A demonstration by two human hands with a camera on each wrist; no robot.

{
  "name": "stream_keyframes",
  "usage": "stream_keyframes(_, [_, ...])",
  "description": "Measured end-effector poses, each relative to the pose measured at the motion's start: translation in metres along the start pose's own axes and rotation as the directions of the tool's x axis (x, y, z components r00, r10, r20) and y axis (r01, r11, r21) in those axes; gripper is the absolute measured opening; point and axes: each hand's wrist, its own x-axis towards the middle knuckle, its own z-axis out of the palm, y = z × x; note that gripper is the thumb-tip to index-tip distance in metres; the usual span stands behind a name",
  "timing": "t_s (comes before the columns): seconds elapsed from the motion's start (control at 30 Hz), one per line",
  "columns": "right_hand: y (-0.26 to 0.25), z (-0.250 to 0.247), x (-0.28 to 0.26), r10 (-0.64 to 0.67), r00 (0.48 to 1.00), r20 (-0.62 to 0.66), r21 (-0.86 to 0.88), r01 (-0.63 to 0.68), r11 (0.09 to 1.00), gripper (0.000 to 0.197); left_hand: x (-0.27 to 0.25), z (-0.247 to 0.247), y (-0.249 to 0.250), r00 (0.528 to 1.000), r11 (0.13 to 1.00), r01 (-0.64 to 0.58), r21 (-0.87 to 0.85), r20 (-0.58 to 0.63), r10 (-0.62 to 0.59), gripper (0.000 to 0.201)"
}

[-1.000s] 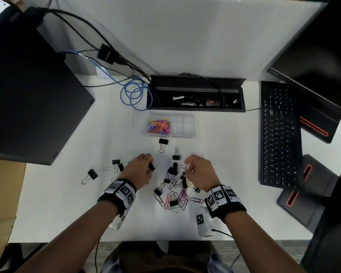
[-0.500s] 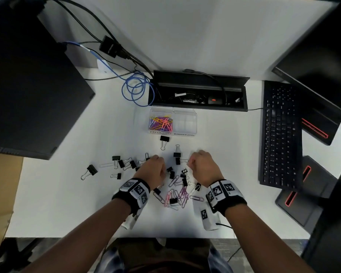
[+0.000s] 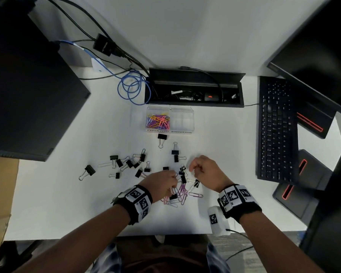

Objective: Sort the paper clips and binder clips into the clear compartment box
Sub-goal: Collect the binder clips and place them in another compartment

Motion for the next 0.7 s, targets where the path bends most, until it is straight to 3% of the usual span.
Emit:
stream_keyframes(0.07, [-0.004,0.005,-0.003,0.002,0.997,0.079,-0.053,0.002,0.999,0.034,0.000,0.000,-0.003,1.000,0.999,-0.010,0.043,-0.016,0.010,0.009])
stream_keyframes(0.13, [-0.003,0.013,-0.006,-0.004,0.990,0.138,-0.129,0.022,0.991,0.026,-0.003,0.000,-0.008,0.998,0.997,-0.044,0.063,-0.033,0.046,0.021])
stream_keyframes(0.2, [-0.002,0.020,-0.009,-0.007,0.988,0.153,-0.201,0.038,0.979,0.016,-0.007,0.000,-0.014,0.997,0.995,-0.069,0.068,-0.025,0.071,0.019])
stream_keyframes(0.37, [-0.011,0.032,-0.016,-0.003,0.995,0.104,-0.349,0.039,0.936,0.026,-0.019,0.004,-0.022,0.994,0.968,-0.085,0.238,-0.046,0.099,0.018])
stream_keyframes(0.47, [-0.017,0.037,-0.013,-0.016,0.995,0.095,-0.345,0.047,0.937,0.017,-0.022,0.000,-0.019,0.987,0.974,-0.054,0.221,-0.138,0.086,0.023])
stream_keyframes(0.6, [-0.022,0.038,-0.010,-0.006,0.996,0.087,-0.310,0.033,0.950,0.027,-0.027,-0.002,-0.022,0.985,0.980,0.041,0.194,-0.174,-0.007,0.010])
stream_keyframes(0.7, [-0.024,0.035,-0.011,0.054,0.999,0.000,-0.152,-0.053,0.987,0.019,-0.031,0.002,-0.024,0.977,0.980,0.104,0.169,-0.202,-0.069,0.021])
